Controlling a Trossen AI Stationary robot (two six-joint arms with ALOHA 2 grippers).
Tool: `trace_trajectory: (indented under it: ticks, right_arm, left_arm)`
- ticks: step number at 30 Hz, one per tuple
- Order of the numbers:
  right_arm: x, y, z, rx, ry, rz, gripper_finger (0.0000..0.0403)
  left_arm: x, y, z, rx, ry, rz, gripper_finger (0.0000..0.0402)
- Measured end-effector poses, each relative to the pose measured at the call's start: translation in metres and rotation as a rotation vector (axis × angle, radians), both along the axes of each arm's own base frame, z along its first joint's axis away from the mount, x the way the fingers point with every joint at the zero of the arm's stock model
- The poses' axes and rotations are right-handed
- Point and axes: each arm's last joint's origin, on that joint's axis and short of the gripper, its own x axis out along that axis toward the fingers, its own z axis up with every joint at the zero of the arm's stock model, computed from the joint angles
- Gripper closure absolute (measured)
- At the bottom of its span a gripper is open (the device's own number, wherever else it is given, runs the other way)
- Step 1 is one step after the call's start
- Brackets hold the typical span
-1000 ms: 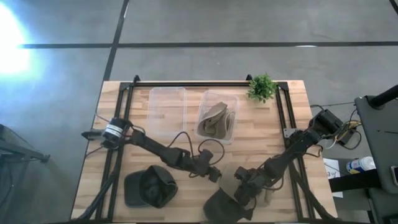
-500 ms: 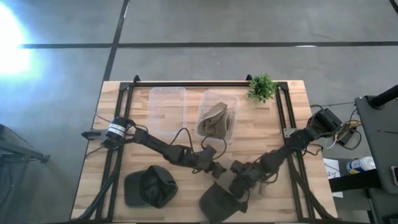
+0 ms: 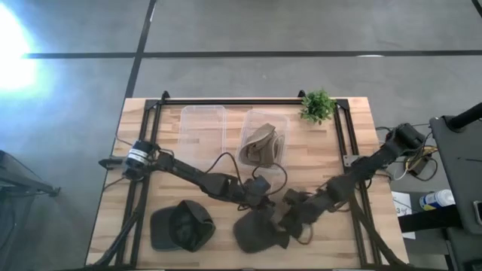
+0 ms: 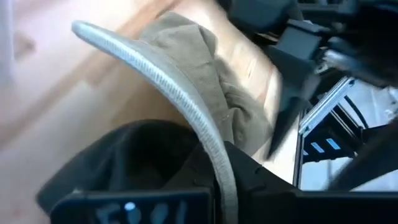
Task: Pick & Place hat
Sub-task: Put the brown cap into the right transparent bin
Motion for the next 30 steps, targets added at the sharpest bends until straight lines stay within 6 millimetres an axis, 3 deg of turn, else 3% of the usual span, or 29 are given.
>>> trace_trajectory:
  ticks: [5,10,14,18,23,27,30]
  right_arm:
    - [-0.030,0.001,0.044,-0.004,-0.107,0.012,0.0213]
    - [-0.065,-0.007,0.085,-0.074,-0.233,-0.068,0.0213]
    - [-0.086,-0.017,0.101,-0.182,-0.235,-0.191,0.0213]
    - [-0.090,-0.021,0.103,-0.262,-0.192,-0.227,0.0213]
    - [-0.086,-0.020,0.096,-0.300,-0.159,-0.237,0.0213]
    - [-0.084,-0.019,0.087,-0.294,-0.131,-0.270,0.0213]
    - [-0.084,-0.018,0.081,-0.277,-0.112,-0.295,0.0213]
  left_arm:
    - [-0.006,0.004,0.060,0.081,-0.059,-0.025,0.0395]
    - [-0.032,0.013,0.115,0.189,-0.129,0.068,0.0395]
    - [-0.066,0.027,0.165,0.365,-0.245,0.295,0.0395]
    - [-0.093,0.037,0.203,0.581,-0.318,0.506,0.0395]
    - [-0.096,0.047,0.201,0.735,-0.217,0.633,0.0395]
    - [-0.080,0.055,0.172,0.734,-0.097,0.649,0.0395]
    - [-0.066,0.059,0.144,0.575,-0.030,0.525,0.0395]
